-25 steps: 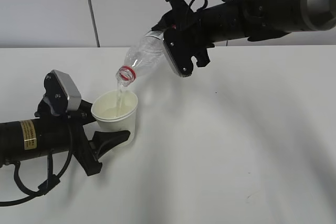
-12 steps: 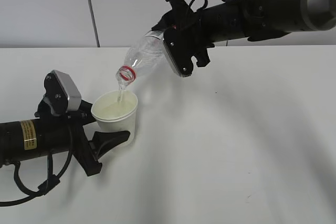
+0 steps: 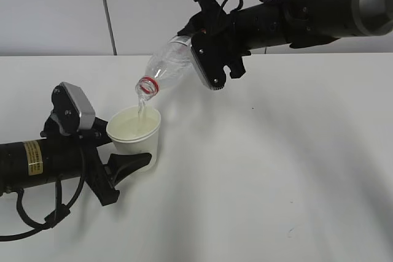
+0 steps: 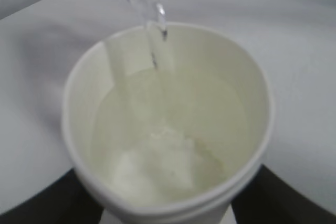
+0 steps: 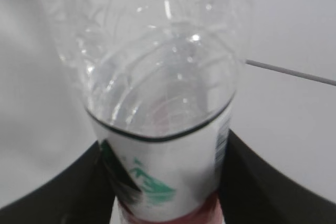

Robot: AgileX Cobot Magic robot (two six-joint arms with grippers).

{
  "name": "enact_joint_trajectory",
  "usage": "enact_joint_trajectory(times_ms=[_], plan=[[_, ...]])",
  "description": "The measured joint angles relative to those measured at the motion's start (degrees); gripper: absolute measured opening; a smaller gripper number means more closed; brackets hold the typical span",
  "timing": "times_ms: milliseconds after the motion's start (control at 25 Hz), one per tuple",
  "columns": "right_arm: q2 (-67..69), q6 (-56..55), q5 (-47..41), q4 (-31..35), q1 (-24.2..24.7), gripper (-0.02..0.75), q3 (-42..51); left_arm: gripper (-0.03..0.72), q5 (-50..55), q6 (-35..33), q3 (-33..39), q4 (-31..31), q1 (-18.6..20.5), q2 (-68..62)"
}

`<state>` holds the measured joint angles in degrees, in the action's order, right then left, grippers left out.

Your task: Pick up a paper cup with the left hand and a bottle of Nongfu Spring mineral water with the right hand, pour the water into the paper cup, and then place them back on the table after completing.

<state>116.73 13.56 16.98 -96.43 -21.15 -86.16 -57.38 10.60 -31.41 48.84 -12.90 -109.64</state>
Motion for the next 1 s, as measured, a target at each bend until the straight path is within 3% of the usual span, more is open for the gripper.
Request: enact_joint_trajectory(times_ms=[520, 1000], plan=[[0.0, -10.19, 0.21, 0.0, 0.0, 0.395, 0.0, 0.428, 0.0, 0.0, 0.0, -3.5, 0.0, 0.0], [0.0, -42.14, 3.03, 0.0, 0.0, 0.396, 0.0, 0.428, 0.0, 0.0, 0.0, -5.28, 0.0, 0.0]])
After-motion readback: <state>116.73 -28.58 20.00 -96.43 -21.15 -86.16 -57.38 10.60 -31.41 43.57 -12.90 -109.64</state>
